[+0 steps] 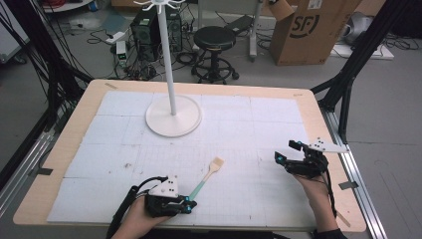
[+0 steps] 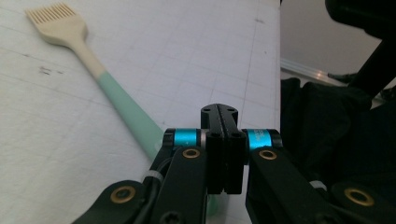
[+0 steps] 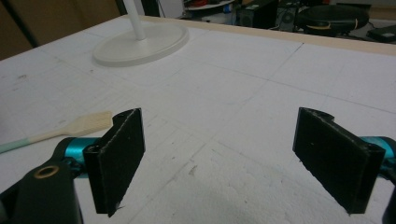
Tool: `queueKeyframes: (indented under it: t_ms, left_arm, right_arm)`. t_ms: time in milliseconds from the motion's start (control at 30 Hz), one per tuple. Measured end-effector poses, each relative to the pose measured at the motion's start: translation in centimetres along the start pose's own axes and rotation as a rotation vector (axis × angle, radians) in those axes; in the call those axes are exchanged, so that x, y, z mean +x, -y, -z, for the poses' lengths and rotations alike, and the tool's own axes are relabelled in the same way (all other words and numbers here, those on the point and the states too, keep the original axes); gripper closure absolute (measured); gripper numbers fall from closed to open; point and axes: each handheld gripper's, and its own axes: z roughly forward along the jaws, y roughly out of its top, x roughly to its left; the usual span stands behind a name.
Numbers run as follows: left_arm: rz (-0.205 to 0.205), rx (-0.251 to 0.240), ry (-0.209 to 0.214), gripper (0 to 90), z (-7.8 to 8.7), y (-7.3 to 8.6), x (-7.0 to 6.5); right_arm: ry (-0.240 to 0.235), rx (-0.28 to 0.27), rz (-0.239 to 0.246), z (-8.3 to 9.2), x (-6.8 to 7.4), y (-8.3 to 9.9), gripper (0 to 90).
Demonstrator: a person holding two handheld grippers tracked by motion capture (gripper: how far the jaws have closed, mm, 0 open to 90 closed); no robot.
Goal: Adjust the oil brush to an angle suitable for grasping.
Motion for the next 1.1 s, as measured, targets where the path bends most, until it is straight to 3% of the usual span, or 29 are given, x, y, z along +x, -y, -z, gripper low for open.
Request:
queueKeyframes:
  t_ms: [100, 333, 467, 567, 633, 1100]
  left_arm:
    - [-0.013, 0.045, -0.03, 89.7, -0.5, 0.1, -0.1]
    - [-0.018, 0.049, -0.054, 89.8, -0.2, 0.2, 0.0]
    - [-0.015, 0.058, -0.096, 89.8, 0.3, 0.3, 0.2]
    - [-0.004, 0.06, -0.145, 89.8, 1.0, 0.6, 0.7]
    - [0.002, 0.057, -0.155, 89.8, 1.2, 0.7, 0.8]
    - [0.111, 0.033, -0.384, 89.8, 3.2, 1.5, 4.4]
  right_arm:
    - [0.0, -0.002, 0.0, 0.0, 0.0, 0.0, 15.9]
    - [0.0, -0.004, 0.003, 0.0, -0.1, 0.0, 15.9]
    - [0.001, -0.006, 0.002, 0.1, -0.1, 0.0, 15.9]
    - [0.002, -0.006, -0.001, 0.1, -0.1, 0.0, 15.9]
    - [0.001, -0.003, -0.003, 0.1, -0.1, 0.0, 15.9]
    - [0.002, -0.004, -0.003, 0.1, -0.1, 0.0, 15.9]
